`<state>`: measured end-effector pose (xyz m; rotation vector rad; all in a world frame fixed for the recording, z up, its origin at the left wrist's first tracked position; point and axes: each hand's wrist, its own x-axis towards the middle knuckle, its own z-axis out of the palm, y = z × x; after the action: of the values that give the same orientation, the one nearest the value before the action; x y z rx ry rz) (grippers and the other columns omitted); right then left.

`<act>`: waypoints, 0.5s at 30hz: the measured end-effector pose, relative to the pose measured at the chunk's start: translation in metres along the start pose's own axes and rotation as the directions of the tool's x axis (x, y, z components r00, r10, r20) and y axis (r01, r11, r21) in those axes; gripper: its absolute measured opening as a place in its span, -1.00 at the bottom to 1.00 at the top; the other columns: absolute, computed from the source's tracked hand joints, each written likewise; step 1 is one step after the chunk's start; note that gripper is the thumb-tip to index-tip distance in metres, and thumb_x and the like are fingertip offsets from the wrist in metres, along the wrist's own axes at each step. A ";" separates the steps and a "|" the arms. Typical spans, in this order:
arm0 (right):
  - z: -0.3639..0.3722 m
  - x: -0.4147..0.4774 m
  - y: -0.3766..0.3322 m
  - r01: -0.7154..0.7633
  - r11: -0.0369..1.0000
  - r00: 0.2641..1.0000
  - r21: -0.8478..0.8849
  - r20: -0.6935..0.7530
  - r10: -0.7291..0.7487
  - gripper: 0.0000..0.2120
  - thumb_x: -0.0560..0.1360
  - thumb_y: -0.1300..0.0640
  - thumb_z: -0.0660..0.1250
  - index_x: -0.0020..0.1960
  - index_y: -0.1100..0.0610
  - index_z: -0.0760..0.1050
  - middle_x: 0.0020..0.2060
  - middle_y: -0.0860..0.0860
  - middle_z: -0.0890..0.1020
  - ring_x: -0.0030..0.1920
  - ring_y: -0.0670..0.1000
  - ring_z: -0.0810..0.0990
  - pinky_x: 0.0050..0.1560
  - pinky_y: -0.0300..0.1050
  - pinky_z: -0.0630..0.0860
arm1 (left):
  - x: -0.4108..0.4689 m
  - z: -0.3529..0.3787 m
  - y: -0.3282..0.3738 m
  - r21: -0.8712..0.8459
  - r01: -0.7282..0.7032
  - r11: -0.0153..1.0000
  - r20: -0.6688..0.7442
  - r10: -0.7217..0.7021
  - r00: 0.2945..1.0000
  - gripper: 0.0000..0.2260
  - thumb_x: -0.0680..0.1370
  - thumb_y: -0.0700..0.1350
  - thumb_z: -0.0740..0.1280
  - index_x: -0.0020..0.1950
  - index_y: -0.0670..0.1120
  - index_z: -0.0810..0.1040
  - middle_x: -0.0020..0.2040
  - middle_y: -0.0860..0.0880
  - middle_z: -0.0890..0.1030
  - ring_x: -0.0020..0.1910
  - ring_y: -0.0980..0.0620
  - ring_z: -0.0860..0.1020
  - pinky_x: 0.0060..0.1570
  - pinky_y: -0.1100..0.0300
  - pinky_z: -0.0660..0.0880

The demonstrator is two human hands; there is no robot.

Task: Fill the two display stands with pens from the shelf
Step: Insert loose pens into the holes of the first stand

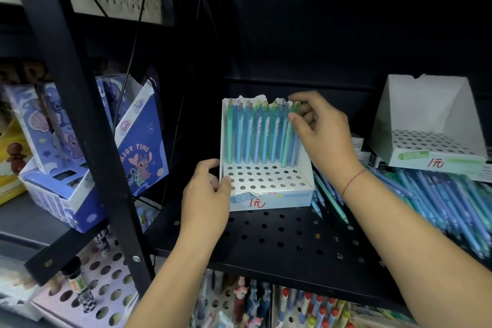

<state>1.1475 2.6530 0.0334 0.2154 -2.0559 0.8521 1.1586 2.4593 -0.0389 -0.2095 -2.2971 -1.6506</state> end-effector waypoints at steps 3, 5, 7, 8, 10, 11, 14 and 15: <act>0.001 0.001 0.002 0.037 0.998 0.999 -0.057 -0.001 -0.037 -0.80 0.52 0.22 0.35 0.14 0.11 0.59 -0.17 -0.03 0.49 -0.25 -0.17 0.43 -0.14 -0.31 0.44 | -0.001 -0.001 0.002 -0.007 0.001 1.000 -0.027 -0.001 1.000 -0.76 0.62 -0.19 0.21 0.28 -0.02 0.42 -0.35 0.02 0.37 -0.36 0.08 0.39 -0.37 0.26 0.34; 0.000 0.001 0.003 0.030 0.997 1.000 -0.072 0.009 -0.029 -0.80 0.52 0.19 0.35 0.14 0.09 0.60 -0.16 -0.03 0.47 -0.25 -0.17 0.41 -0.15 -0.41 0.40 | -0.002 -0.002 0.003 -0.008 -0.001 1.000 -0.060 0.000 0.998 -0.76 0.62 -0.22 0.19 0.26 -0.03 0.43 -0.36 0.02 0.36 -0.36 0.07 0.40 -0.35 0.22 0.37; -0.002 0.001 0.003 -0.005 1.000 1.000 -0.024 0.023 0.006 -0.79 0.52 0.17 0.36 0.15 0.05 0.59 -0.18 -0.04 0.47 -0.26 -0.16 0.42 -0.16 -0.43 0.41 | -0.003 -0.004 0.003 -0.011 0.001 1.000 -0.111 -0.002 0.994 -0.76 0.62 -0.24 0.17 0.26 -0.04 0.44 -0.36 0.01 0.37 -0.35 0.05 0.41 -0.31 0.15 0.40; -0.004 0.003 0.003 -0.048 0.998 0.999 0.045 0.023 0.047 -0.80 0.52 0.16 0.36 0.14 0.03 0.58 -0.21 -0.05 0.48 -0.27 -0.14 0.44 -0.17 -0.40 0.42 | -0.004 -0.005 0.003 -0.013 0.003 1.000 -0.139 -0.005 0.990 -0.75 0.62 -0.24 0.17 0.27 -0.05 0.44 -0.36 0.01 0.38 -0.36 0.05 0.42 -0.31 0.13 0.41; -0.011 0.010 0.007 -0.167 0.967 0.986 0.191 0.007 0.169 -0.89 0.51 0.15 0.37 0.03 0.01 0.57 -0.28 -0.07 0.51 -0.29 -0.11 0.47 -0.22 -0.29 0.43 | -0.006 -0.007 0.003 -0.014 0.008 1.000 -0.186 -0.010 0.983 -0.74 0.62 -0.24 0.16 0.28 -0.05 0.43 -0.36 0.01 0.40 -0.36 0.04 0.43 -0.34 0.13 0.40; -0.015 0.013 0.012 -0.236 0.952 0.971 0.193 0.016 0.237 -0.94 0.51 0.15 0.37 -0.05 0.01 0.57 -0.31 -0.08 0.53 -0.30 -0.09 0.48 -0.25 -0.25 0.42 | -0.007 -0.007 0.003 -0.010 0.006 1.000 -0.202 -0.008 0.979 -0.75 0.62 -0.25 0.16 0.27 -0.05 0.43 -0.35 0.01 0.41 -0.36 0.04 0.44 -0.36 0.13 0.37; -0.024 0.013 0.032 -0.439 0.880 0.845 -0.180 0.252 0.472 -0.85 0.49 0.11 0.39 -0.12 0.19 0.61 -0.34 0.00 0.59 -0.33 -0.02 0.51 -0.26 -0.20 0.43 | -0.012 -0.010 0.004 -0.015 0.009 1.000 -0.224 -0.012 0.974 -0.77 0.62 -0.25 0.16 0.25 -0.06 0.44 -0.35 0.01 0.43 -0.38 0.04 0.44 -0.41 0.15 0.31; -0.025 0.010 0.037 -0.440 0.831 0.759 -0.341 0.354 0.547 -0.77 0.49 0.08 0.39 -0.16 0.26 0.60 -0.35 0.05 0.59 -0.34 0.01 0.51 -0.24 -0.19 0.44 | -0.013 -0.011 0.004 -0.023 0.014 1.000 -0.223 -0.019 0.975 -0.77 0.62 -0.25 0.16 0.24 -0.07 0.44 -0.35 0.01 0.43 -0.38 0.05 0.44 -0.41 0.16 0.31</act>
<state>1.1415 2.6980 0.0325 -0.3289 -2.6885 0.9145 1.1737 2.4513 -0.0369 -0.0080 -2.1200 -1.6176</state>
